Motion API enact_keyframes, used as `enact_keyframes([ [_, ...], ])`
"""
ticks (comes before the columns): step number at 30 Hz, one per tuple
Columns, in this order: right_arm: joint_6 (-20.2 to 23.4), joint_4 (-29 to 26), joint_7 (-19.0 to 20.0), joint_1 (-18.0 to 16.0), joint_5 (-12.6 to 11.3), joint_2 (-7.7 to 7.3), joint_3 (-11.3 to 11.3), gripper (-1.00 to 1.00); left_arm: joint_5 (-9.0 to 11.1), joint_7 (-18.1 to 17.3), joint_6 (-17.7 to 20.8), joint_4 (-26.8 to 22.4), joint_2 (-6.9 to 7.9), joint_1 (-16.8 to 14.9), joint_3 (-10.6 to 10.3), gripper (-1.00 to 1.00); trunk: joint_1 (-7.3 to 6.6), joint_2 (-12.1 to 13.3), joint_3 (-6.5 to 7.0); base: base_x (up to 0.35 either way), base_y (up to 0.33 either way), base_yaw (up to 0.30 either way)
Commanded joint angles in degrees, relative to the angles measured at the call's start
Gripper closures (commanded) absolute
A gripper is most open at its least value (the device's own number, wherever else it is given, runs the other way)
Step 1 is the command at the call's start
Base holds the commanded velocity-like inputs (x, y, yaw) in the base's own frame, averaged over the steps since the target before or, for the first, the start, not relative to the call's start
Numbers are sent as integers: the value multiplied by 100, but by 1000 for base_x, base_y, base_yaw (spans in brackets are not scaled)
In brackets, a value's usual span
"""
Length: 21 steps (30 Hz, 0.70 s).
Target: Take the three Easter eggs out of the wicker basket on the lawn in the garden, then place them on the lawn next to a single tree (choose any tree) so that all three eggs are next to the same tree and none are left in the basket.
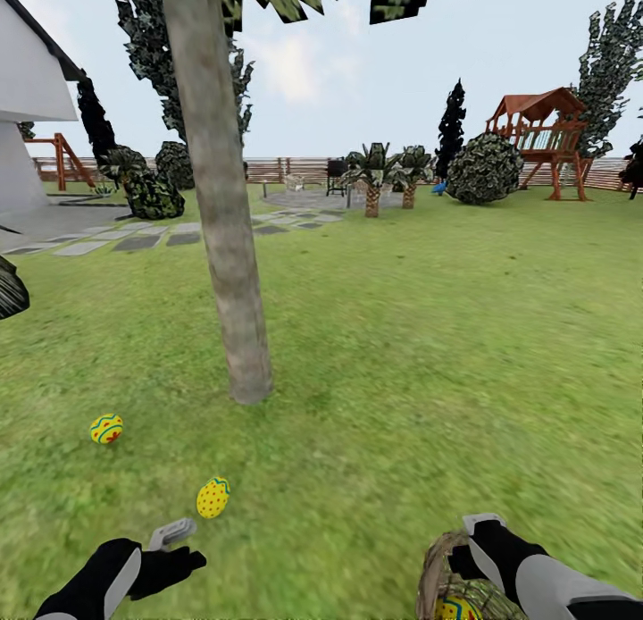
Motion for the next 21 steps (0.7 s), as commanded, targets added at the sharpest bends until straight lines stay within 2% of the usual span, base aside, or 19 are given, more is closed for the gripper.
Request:
enact_keyframes([
  [1, 41, -12, 1, -1, 13, -1, 44, -100, 20, -11, 44, -3, -3, -2, 29, -100, -1, -3, -6, -23, -79, 0],
  [21, 43, -12, 1, -1, 8, -1, 43, -100, 42, -11, 43, 10, -5, -2, 38, -100, -1, -3, -6, -2, -6, 0],
])
